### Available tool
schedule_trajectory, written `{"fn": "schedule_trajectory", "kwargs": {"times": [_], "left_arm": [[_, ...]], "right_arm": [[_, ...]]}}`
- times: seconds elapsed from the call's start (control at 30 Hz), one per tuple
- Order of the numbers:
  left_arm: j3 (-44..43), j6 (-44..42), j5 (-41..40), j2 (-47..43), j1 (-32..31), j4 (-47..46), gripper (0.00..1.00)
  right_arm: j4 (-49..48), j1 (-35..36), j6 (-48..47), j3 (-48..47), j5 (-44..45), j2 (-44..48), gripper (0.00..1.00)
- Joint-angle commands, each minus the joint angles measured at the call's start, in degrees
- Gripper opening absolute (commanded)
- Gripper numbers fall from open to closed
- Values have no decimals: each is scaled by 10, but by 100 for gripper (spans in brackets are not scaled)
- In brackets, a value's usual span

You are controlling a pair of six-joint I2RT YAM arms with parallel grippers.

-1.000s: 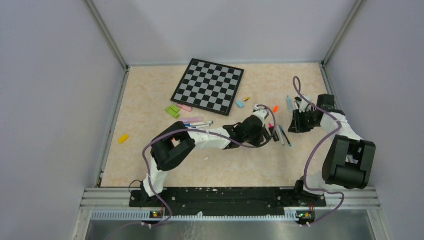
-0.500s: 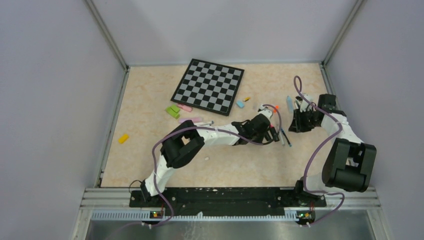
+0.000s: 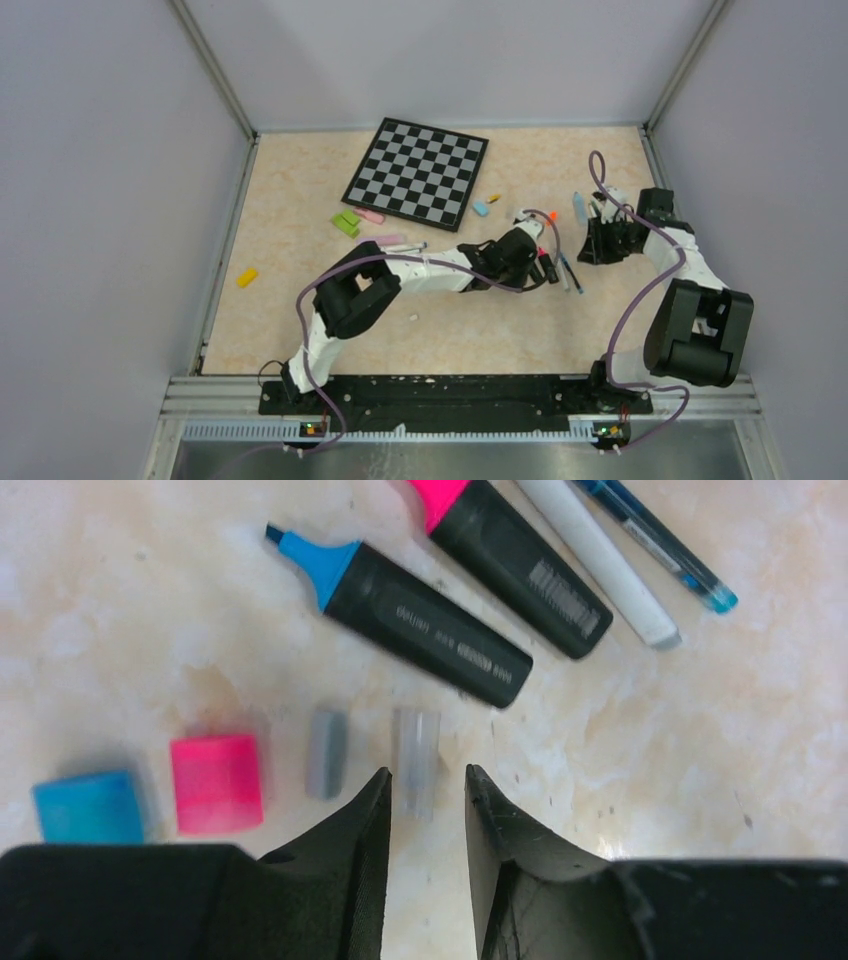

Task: Open the pen caps
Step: Place the pen cap at the center of the board, then pick up the pen from the center of the board.

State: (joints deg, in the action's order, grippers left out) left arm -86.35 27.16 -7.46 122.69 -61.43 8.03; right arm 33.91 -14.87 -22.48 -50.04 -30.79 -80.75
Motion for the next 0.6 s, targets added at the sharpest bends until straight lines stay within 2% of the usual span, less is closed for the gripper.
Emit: {"fn": "schedule_trajectory", "kwargs": {"times": [0.0,0.2,0.33,0.43,0.57], "left_arm": [[61,-7,19,-110,-2,-62,37],[198,-24,48,-224,-2,-167,38],[297,-47,18,-312,-2,-202,45],[363,-65,-11,-375,-2,-206,51],[425,-55,-81,-451,-2,-155,60]], "right_arm": [[-8,-7,-10,-17,-17,25,26],[-9,-8,-25,-13,-40,39,26],[-8,-8,-40,-9,-63,52,26],[-9,-8,-49,-3,-84,64,26],[-16,-8,-64,8,-113,81,26]]}}
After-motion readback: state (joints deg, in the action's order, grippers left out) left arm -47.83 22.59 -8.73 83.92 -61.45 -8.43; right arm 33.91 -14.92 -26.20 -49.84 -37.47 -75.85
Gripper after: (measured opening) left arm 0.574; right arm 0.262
